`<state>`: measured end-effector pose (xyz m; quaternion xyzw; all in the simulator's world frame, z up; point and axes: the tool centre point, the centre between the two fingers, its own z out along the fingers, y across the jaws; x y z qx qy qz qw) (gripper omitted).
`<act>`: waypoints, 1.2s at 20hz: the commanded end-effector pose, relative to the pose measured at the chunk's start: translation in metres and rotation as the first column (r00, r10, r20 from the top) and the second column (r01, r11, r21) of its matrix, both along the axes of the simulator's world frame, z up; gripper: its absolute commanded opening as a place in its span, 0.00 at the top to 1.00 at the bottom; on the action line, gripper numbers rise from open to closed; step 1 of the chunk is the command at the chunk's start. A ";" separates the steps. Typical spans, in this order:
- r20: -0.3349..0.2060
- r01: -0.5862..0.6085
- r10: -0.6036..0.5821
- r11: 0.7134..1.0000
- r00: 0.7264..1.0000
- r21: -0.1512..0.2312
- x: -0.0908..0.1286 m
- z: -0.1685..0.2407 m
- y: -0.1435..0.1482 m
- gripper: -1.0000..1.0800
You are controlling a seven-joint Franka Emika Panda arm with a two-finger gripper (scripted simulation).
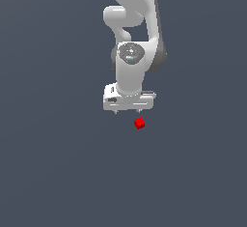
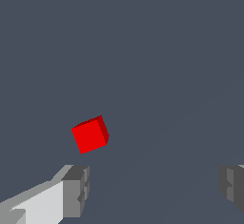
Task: Pick up the red cube and move it to a goal position.
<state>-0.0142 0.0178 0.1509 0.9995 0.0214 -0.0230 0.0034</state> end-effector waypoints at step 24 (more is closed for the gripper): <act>0.040 -0.303 0.302 0.953 0.952 0.010 -0.011 -0.114 0.059 0.04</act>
